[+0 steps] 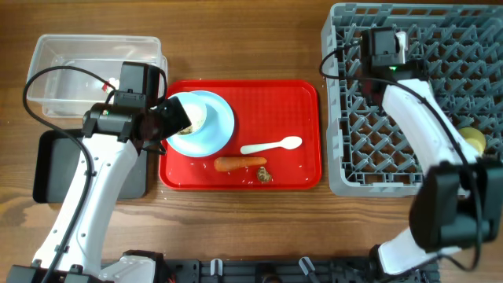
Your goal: Sort waste into correct bins and load items into the dishwasher rack
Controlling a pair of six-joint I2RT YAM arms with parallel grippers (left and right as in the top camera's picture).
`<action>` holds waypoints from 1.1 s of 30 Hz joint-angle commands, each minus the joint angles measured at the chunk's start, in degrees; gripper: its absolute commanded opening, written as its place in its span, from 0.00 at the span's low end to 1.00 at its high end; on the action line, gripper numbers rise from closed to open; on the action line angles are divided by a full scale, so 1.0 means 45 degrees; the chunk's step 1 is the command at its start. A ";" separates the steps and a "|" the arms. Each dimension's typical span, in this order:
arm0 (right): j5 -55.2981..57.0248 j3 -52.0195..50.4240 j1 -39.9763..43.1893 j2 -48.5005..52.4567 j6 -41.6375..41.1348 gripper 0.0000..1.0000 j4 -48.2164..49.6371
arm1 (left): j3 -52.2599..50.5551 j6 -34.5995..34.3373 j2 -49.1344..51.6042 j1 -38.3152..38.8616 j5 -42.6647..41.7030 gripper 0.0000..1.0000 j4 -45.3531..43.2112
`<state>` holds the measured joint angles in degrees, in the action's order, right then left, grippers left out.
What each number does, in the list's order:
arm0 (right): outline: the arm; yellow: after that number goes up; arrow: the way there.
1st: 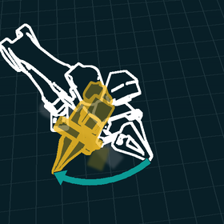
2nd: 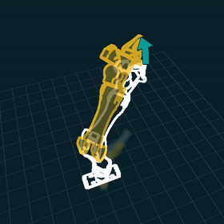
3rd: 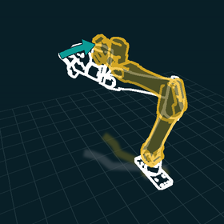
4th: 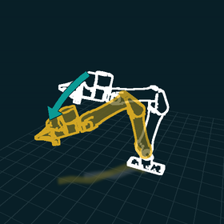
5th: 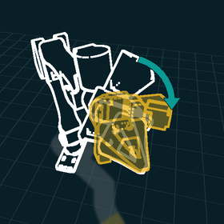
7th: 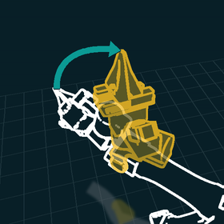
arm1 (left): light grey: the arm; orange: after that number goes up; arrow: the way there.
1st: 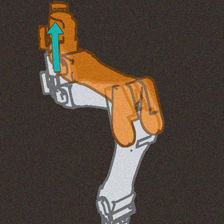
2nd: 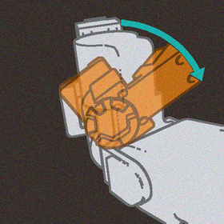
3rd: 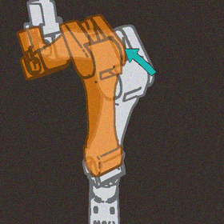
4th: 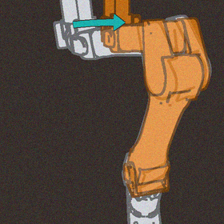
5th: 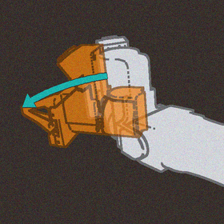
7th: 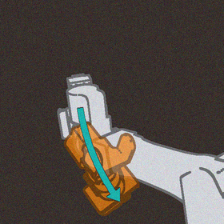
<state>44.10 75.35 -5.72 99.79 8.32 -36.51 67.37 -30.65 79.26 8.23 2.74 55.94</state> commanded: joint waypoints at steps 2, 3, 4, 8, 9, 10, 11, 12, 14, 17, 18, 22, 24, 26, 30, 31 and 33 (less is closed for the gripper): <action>-0.6256 -0.0010 -0.0063 -0.2885 -0.0267 0.77 -0.0520 | 0.0078 0.0092 -0.0136 -0.0068 0.0117 0.87 -0.0194; -0.7640 -0.0010 -0.0063 -0.3332 -0.0272 0.77 -0.0670 | 0.0078 0.0092 -0.0136 -0.0068 0.0117 0.87 -0.0287; -0.9044 -0.0010 -0.0063 -0.3735 -0.0272 0.77 -0.0792 | 0.0078 0.0092 -0.0131 -0.0068 0.0117 0.87 -0.0398; -1.3202 -0.0010 -0.0063 -0.4813 -0.0403 0.77 -0.1423 | 0.0078 0.0107 0.0010 0.0160 0.0121 0.87 -0.1205; -1.3741 -0.0010 -0.0063 -0.4891 -0.0423 0.77 -0.1681 | 0.0078 0.0175 0.0146 0.0330 0.0121 0.87 -0.1515; -1.4056 -0.0010 -0.0063 -0.4891 -0.0423 0.77 -0.1957 | 0.0078 0.0379 0.0330 0.0505 0.0121 0.87 -0.1778; -1.4183 -0.0010 -0.0063 -0.4886 -0.0442 0.77 -0.2176 | 0.0078 0.0452 0.0515 0.0661 0.0131 0.86 -0.1972; -1.4202 -0.0010 -0.0063 -0.4833 -0.0563 0.78 -0.2351 | 0.0078 0.0486 0.0733 0.0801 0.0121 0.86 -0.2181; -1.4202 -0.0010 -0.0063 -0.4794 -0.0559 0.78 -0.2589 | 0.0078 0.0568 0.1258 0.1073 0.0126 0.86 -0.2603; -1.4202 -0.0010 -0.0063 -0.4721 -0.0563 0.78 -0.2676 | 0.0078 0.1190 0.2244 0.1452 0.0194 0.86 -0.3405; -1.4202 -0.0010 -0.0063 -0.4721 -0.0583 0.78 -0.2676 | 0.0078 0.1413 0.2589 0.1535 0.0228 0.85 -0.3662; -1.4202 -0.0010 -0.0063 -0.4721 -0.0680 0.78 -0.2705 | 0.0078 0.1486 0.4017 0.1647 0.0369 0.83 -0.4629; -1.4197 -0.0010 -0.0063 -0.4721 -0.0879 0.78 -0.2696 | 0.0078 0.1481 0.4770 0.1651 0.0364 0.82 -0.5076; -1.4197 -0.0010 -0.0063 -0.4721 -0.0874 0.78 -0.2676 | 0.0078 0.1481 0.5343 0.1651 0.0355 0.74 -0.5343; -1.4192 -0.0010 -0.0063 -0.4721 -0.0874 0.78 -0.2633 | 0.0078 0.1481 0.6052 0.1651 -0.0243 0.64 -0.5401; -1.4192 -0.0010 -0.0063 -0.4721 -0.0874 0.78 -0.2623 | 0.0078 0.1481 0.6144 0.1671 -0.0413 0.61 -0.5396; -1.4192 -0.0010 -0.0063 -0.4707 -0.0874 0.78 -0.2608 | 0.0078 0.1481 0.6309 0.1768 -0.0408 0.49 -0.5391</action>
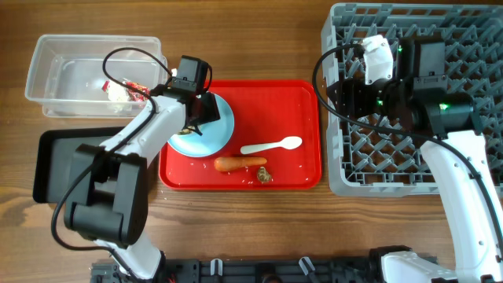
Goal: Sort waste into correct bins and load items into the dishwasher rack
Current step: 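Grasp the rim of the blue rice bowl with the left gripper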
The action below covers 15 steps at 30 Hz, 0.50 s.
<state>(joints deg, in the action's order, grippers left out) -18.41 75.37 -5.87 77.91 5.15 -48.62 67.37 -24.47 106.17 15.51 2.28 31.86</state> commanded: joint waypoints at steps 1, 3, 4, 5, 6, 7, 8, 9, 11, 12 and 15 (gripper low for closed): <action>-0.0301 -0.0015 -0.0029 0.0165 -0.0170 0.78 0.0078 | 0.0078 0.0107 0.0379 0.0204 -0.0306 0.43 -0.0034; -0.0306 -0.0015 -0.0029 0.0199 -0.0175 0.78 0.0073 | 0.0078 0.0107 0.0437 0.0374 -0.0301 0.34 -0.0024; -0.0301 -0.0015 -0.0029 0.0209 -0.0180 0.78 0.0068 | 0.0078 0.0112 0.0432 0.0452 -0.0296 0.31 -0.0029; -0.0306 -0.0015 -0.0029 0.0228 -0.0185 0.78 0.0063 | 0.0078 0.0107 0.0432 0.0525 -0.0296 0.30 -0.0039; -0.0301 -0.0015 -0.0029 0.0243 -0.0180 0.78 0.0049 | 0.0078 0.0107 0.0437 0.0583 -0.0296 0.29 -0.0044; -0.0306 -0.0015 -0.0029 0.0287 -0.0185 0.78 0.0039 | 0.0078 0.0112 0.0432 0.0631 -0.0296 0.27 -0.0039; -0.0301 -0.0015 -0.0029 0.0321 -0.0180 0.78 0.0034 | 0.0078 0.0112 0.0432 0.0665 -0.0291 0.27 -0.0039; -0.0306 -0.0015 -0.0029 0.0335 -0.0185 0.78 0.0034 | 0.0078 0.0117 0.0432 0.0670 -0.0248 0.28 -0.0039; -0.0306 -0.0015 -0.0029 0.0359 -0.0185 0.78 0.0034 | 0.0083 0.0117 0.0398 0.0661 -0.0126 0.37 -0.0044; -0.0306 -0.0015 -0.0029 0.0359 -0.0189 0.78 0.0024 | 0.0083 0.0107 0.0384 0.0661 0.0068 0.40 -0.0044; -0.0301 -0.0015 -0.0029 0.0359 -0.0180 0.78 0.0019 | 0.0107 0.0112 0.0321 0.0661 0.0437 0.45 -0.0097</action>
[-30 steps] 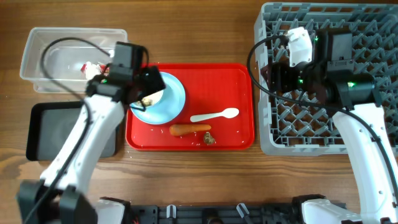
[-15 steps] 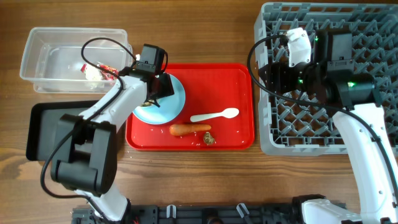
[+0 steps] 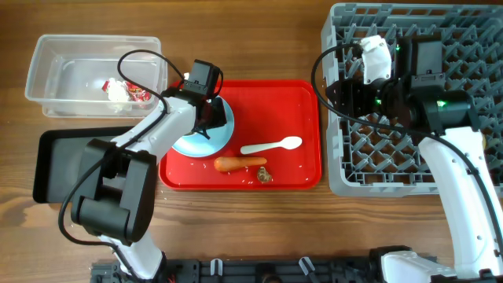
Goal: Sort waste into correct bins and load items into the dishwasher rack
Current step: 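Grasp the rim of the blue rice bowl with the left gripper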
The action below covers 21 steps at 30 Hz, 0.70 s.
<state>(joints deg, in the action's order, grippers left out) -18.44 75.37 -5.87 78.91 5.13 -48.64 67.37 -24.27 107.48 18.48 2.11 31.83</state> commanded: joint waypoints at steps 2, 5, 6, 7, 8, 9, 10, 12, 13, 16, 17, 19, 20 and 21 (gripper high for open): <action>-0.0296 -0.0015 -0.0029 0.0136 -0.0175 0.77 0.0024 | 0.0107 0.0063 -0.0039 0.0000 0.0461 0.45 -0.0204; -0.0291 -0.0015 -0.0029 0.0136 -0.0180 0.78 0.0024 | 0.0112 0.0063 -0.0228 0.0000 0.0461 0.45 -0.0447; -0.0296 -0.0015 -0.0029 0.0136 -0.0175 0.78 0.0024 | 0.0112 0.0068 -0.0321 0.0000 0.0466 0.45 -0.0578; -0.0296 -0.0015 -0.0029 0.0136 -0.0175 0.78 0.0024 | 0.0112 0.0068 -0.0389 0.0000 0.0466 0.45 -0.0675; -0.0291 -0.0015 -0.0029 0.0136 -0.0175 0.78 0.0024 | 0.0117 0.0068 -0.0437 0.0000 0.0466 0.45 -0.0772; -0.0291 -0.0015 -0.0029 0.0136 -0.0180 0.78 0.0024 | 0.0117 0.0063 -0.0461 0.0000 0.0466 0.45 -0.0869; -0.0233 -0.0015 -0.0029 0.0136 -0.0175 0.78 0.0024 | 0.0117 0.0058 -0.0466 0.0000 0.0466 0.46 -0.0957; -0.0204 -0.0015 -0.0029 0.0136 -0.0175 0.78 0.0024 | 0.0112 0.0005 -0.0461 0.0000 0.0466 0.46 -0.1098; -0.0204 -0.0015 -0.0029 0.0136 -0.0175 0.78 0.0024 | 0.0112 -0.0034 -0.0461 0.0005 0.0457 0.46 -0.1195; -0.0199 -0.0015 -0.0029 0.0136 -0.0175 0.77 0.0034 | 0.0112 -0.0034 -0.0461 0.0015 0.0359 0.47 -0.1413; -0.0199 -0.0015 -0.0029 0.0136 -0.0175 0.78 0.0034 | 0.0112 -0.0034 -0.0457 0.0015 0.0291 0.46 -0.1379; -0.0199 -0.0015 -0.0029 0.0136 -0.0175 0.77 0.0034 | 0.0097 -0.0034 -0.0457 0.0024 0.0015 0.41 -0.1180; -0.0204 -0.0015 -0.0029 0.0136 -0.0175 0.78 0.0034 | 0.0083 -0.0034 -0.0452 0.0044 -0.0024 0.38 -0.1030; -0.0199 -0.0015 -0.0029 0.0136 -0.0175 0.78 0.0029 | 0.0078 -0.0029 -0.0442 0.0078 -0.0010 0.34 -0.0874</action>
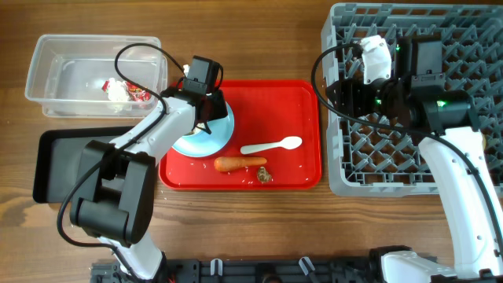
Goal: Sort waste into correct bins and load items into the dishwasher rack
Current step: 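Grasp the rim of the blue rice bowl with the left gripper, then carry the rice bowl left and tip its contents onto the black tray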
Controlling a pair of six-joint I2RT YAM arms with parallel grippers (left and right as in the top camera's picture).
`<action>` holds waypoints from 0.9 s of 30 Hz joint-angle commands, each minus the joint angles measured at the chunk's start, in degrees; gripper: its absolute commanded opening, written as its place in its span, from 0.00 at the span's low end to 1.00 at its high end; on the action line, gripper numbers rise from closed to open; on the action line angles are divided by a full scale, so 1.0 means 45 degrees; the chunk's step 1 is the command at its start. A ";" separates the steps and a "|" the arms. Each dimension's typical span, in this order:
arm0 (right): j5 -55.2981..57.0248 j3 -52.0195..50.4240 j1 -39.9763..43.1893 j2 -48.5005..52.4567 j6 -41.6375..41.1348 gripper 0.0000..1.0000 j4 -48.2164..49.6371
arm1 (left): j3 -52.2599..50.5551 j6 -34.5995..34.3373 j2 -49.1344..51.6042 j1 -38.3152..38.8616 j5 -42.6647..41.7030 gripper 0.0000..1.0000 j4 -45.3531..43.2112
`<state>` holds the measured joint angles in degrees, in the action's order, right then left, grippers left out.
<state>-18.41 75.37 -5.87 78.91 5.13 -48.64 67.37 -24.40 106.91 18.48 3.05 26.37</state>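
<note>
A blue plate (198, 140) lies at the left end of the red tray (302, 94). My left gripper (207, 112) is down over the plate's far rim, and its body hides how the fingers stand. A white spoon (272, 145), an orange carrot piece (240, 163) and a small brown scrap (264, 176) lie on the tray to the right of the plate. The grey dishwasher rack (346, 169) stands at the right. My right gripper (335, 96) hovers over the rack's left edge, pointing left, its fingers apart and empty.
A clear plastic bin (55, 55) at the back left holds a white crumpled piece and a red wrapper (124, 91). In front of it lies a black bin (59, 165). Bare wooden table (259, 39) runs behind the tray.
My left gripper has shifted slightly toward the plate's far rim. Plate, spoon, carrot and scrap lie where they were. The right arm has not moved.
At first my left arm reached from the left over the bins to the plate, and my right wrist was at the rack's far left. Then the left gripper reached the plate from behind, leaving the waste in the clear bin in sight, while the right gripper hung at the rack's left edge. Both stay there.
</note>
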 commanded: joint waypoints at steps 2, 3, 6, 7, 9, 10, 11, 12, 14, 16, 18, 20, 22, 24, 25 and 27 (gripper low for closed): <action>-0.0209 -0.0015 -0.0029 0.0136 -0.0180 0.78 0.0029 | 0.0078 0.0000 -0.0262 0.0126 -0.0228 0.24 0.0617; -0.0214 -0.0015 -0.0029 0.0136 -0.0180 0.78 0.0029 | 0.0078 0.0000 -0.0257 0.0170 -0.0219 0.21 0.0821; -0.0209 -0.0015 -0.0029 0.0136 -0.0180 0.78 0.0029 | 0.0078 0.0000 -0.0257 0.0180 -0.0209 0.08 0.1224; -0.0209 -0.0015 -0.0029 0.0136 -0.0175 0.78 0.0024 | 0.0078 0.0000 -0.0257 0.0180 -0.0214 0.04 0.1336; -0.0209 -0.0015 -0.0029 0.0136 -0.0175 0.78 0.0000 | 0.0078 0.0000 -0.0257 0.0180 -0.0219 0.04 0.1404; -0.0209 -0.0015 -0.0029 0.0136 -0.0175 0.78 -0.0010 | 0.0083 0.0000 -0.0277 0.0180 -0.0219 0.04 0.1438; -0.0214 -0.0015 -0.0029 0.0136 -0.0180 0.78 -0.0019 | 0.0083 0.0000 -0.0325 0.0180 -0.0214 0.04 0.1481; -0.0209 -0.0015 -0.0029 0.0136 -0.0180 0.78 -0.0019 | 0.0083 0.0000 -0.0413 0.0180 -0.0199 0.04 0.1540; -0.0214 -0.0015 -0.0029 0.0136 -0.0180 0.78 -0.0015 | 0.0097 0.0000 -0.0704 0.0204 -0.0175 0.04 0.1705; -0.0209 -0.0015 -0.0029 0.0136 -0.0175 0.78 -0.0015 | 0.0107 0.0000 -0.1064 0.0204 -0.0180 0.04 0.1923; -0.0209 -0.0015 -0.0029 0.0136 -0.0175 0.77 -0.0015 | 0.0107 -0.0005 -0.1598 0.0204 -0.0180 0.04 0.2341; -0.0209 -0.0015 -0.0029 0.0136 -0.0175 0.78 -0.0010 | 0.0107 -0.0005 -0.2191 0.0199 -0.0180 0.04 0.2822; -0.0209 -0.0015 -0.0024 0.0136 -0.0175 0.78 -0.0010 | 0.0107 -0.0005 -0.2875 0.0199 -0.0180 0.04 0.3342; -0.0209 -0.0015 -0.0029 0.0136 -0.0175 0.77 -0.0019 | 0.0107 -0.0005 -0.3546 0.0155 -0.0185 0.04 0.3866; -0.0209 -0.0015 -0.0029 0.0136 -0.0170 0.77 -0.0019 | 0.0107 0.0000 -0.3832 0.0102 -0.0180 0.04 0.4104; -0.0209 -0.0015 -0.0029 0.0136 -0.0175 0.76 -0.0019 | 0.0107 -0.0005 -0.4347 -0.0126 -0.0185 0.04 0.4614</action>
<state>-18.41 75.37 -5.87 78.91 4.93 -48.86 67.75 -24.12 91.85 19.03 2.74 45.15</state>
